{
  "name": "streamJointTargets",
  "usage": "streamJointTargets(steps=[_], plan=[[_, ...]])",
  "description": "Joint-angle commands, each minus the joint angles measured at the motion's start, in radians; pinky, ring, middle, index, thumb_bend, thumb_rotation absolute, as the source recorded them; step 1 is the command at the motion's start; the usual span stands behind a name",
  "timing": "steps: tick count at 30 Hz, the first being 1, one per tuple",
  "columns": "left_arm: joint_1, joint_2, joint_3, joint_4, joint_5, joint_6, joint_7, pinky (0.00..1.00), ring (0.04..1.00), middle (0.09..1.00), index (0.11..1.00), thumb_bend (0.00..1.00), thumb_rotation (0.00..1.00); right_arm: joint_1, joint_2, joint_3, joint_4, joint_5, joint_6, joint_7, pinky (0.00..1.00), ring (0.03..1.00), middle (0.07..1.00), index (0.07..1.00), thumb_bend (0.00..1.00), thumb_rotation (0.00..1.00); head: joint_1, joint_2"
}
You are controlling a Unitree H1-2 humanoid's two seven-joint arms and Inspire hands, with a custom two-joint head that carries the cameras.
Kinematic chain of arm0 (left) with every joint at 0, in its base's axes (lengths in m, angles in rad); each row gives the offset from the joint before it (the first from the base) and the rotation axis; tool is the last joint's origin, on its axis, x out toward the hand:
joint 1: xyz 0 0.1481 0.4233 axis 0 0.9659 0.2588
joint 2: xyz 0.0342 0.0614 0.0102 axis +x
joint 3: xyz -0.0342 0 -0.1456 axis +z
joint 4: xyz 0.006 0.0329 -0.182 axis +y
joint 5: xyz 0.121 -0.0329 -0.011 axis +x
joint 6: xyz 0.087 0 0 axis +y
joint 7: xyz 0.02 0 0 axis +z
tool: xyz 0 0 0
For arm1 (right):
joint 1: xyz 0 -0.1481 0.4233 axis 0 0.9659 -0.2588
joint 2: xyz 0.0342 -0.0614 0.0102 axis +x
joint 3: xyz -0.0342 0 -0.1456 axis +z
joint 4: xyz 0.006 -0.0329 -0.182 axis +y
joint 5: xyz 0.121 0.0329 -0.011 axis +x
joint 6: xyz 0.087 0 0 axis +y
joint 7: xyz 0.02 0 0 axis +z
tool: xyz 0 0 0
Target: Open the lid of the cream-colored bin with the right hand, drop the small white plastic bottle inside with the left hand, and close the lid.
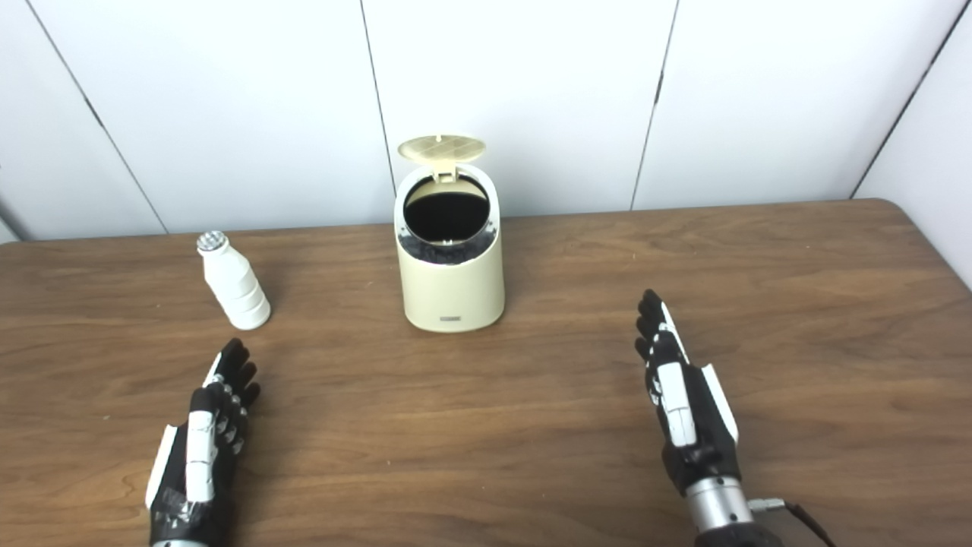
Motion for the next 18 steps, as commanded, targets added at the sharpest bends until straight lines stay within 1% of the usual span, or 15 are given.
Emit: streamJointTargets(steps=[1, 6, 9, 10, 13, 14, 18], plan=[[0.002, 0.017, 0.000, -0.013, 0.001, -0.017, -0.009, 1.00, 1.000, 1.000, 1.000, 0.62, 0.98, -0.014, -0.005, -0.005, -0.011, -0.009, -0.071, -0.012, 1.00, 1.000, 1.000, 0.991, 0.67, 1.00, 0.004, -0.001], [0.002, 0.015, -0.001, -0.014, 0.007, -0.017, -0.005, 1.00, 1.000, 1.000, 1.000, 0.62, 0.98, -0.012, -0.014, -0.008, 0.016, -0.013, -0.109, -0.015, 1.00, 1.000, 1.000, 0.990, 0.67, 1.00, 0.018, -0.002], [0.004, 0.012, -0.002, -0.017, 0.012, -0.014, -0.002, 1.00, 1.000, 1.000, 1.000, 0.63, 0.98, -0.010, -0.017, -0.007, 0.023, -0.014, -0.114, -0.017, 1.00, 1.000, 1.000, 0.992, 0.69, 1.00, 0.049, -0.008], [0.006, 0.010, -0.003, -0.021, 0.014, -0.009, 0.000, 1.00, 1.000, 1.000, 1.000, 0.63, 0.98, -0.010, -0.019, -0.006, 0.025, -0.015, -0.115, -0.017, 1.00, 1.000, 0.998, 0.990, 0.69, 1.00, 0.049, -0.008], [0.013, 0.000, -0.011, -0.025, 0.030, -0.006, 0.008, 1.00, 1.000, 1.000, 1.000, 0.64, 0.99, -0.008, -0.026, -0.007, 0.034, -0.012, -0.121, -0.015, 1.00, 1.000, 0.998, 0.990, 0.67, 1.00, 0.116, -0.031], [0.015, -0.004, -0.012, -0.026, 0.033, -0.005, 0.011, 1.00, 1.000, 1.000, 1.000, 0.65, 0.99, -0.007, -0.030, -0.008, 0.037, -0.012, -0.122, -0.014, 1.00, 1.000, 0.997, 0.991, 0.66, 1.00, 0.124, -0.034], [0.025, -0.024, -0.021, -0.032, 0.036, 0.003, 0.021, 1.00, 1.000, 1.000, 1.000, 0.65, 0.96, -0.004, -0.041, -0.011, 0.052, -0.003, -0.131, -0.008, 1.00, 1.000, 0.997, 0.996, 0.66, 1.00, 0.190, -0.060]])
